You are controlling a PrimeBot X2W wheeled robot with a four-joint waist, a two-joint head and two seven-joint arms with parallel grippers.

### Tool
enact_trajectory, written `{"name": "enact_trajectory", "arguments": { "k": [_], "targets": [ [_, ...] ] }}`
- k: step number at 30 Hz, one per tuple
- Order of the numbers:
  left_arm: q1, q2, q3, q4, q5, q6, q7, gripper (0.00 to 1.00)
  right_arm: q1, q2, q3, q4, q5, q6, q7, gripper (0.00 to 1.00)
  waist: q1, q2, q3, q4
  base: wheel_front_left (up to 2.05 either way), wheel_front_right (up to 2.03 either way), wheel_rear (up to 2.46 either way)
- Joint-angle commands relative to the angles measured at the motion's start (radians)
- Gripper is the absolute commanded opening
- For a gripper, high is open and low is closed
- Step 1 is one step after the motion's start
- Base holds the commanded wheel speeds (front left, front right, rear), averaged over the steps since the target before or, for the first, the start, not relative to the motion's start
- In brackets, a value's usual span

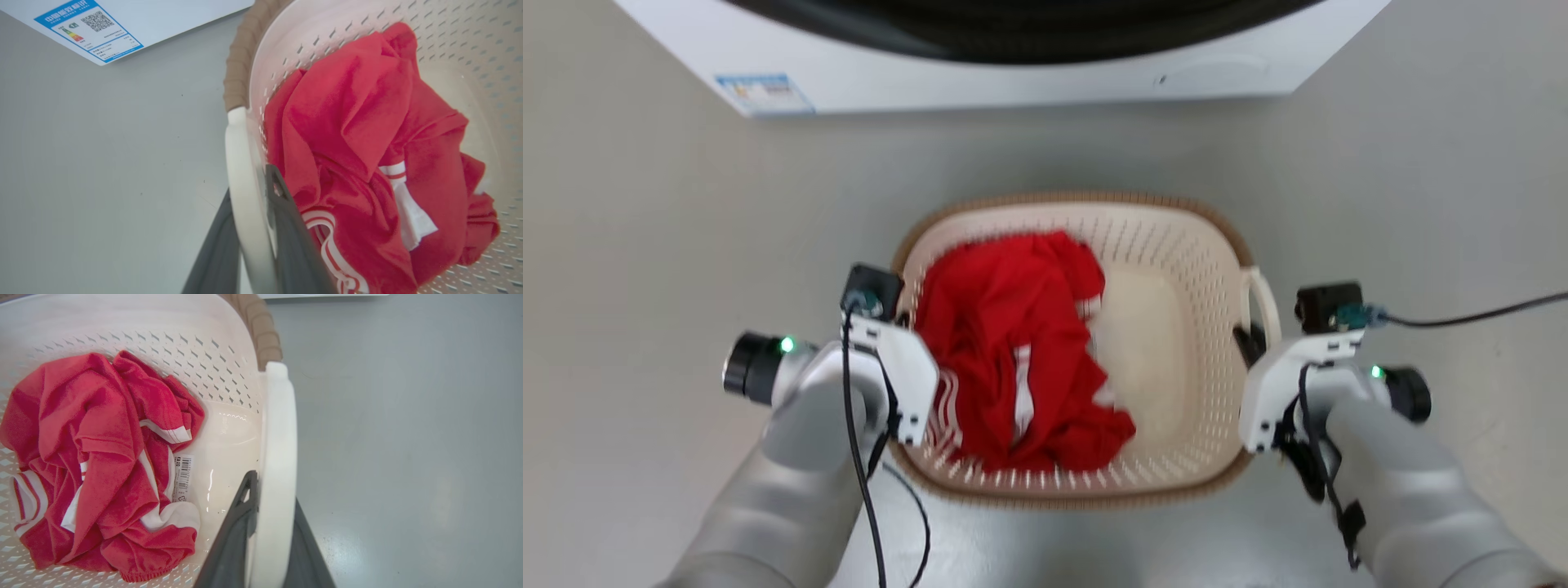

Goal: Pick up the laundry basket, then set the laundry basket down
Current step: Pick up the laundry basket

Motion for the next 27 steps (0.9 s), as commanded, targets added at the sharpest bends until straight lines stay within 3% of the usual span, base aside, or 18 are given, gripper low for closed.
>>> {"name": "enact_trajectory", "arguments": {
  "k": [1, 27],
  "targets": [
    [0.017, 0.01, -0.003, -0.027, 0.003, -0.01, -0.01, 0.0, 0.061, 0.035, 0.037, -0.027, 0.007, 0.011, 0.019, 0.0, 0.0, 0.0, -0.08, -0.028, 0.0, 0.0, 0.0],
    [0.356, 0.01, -0.238, -0.114, -0.124, -0.04, 0.136, 0.0, 0.321, 0.035, 0.229, -0.032, 0.127, 0.011, 0.176, 0.0, 0.0, 0.0, -0.581, -0.04, 0.0, 0.0, 0.0]
  ]
}}
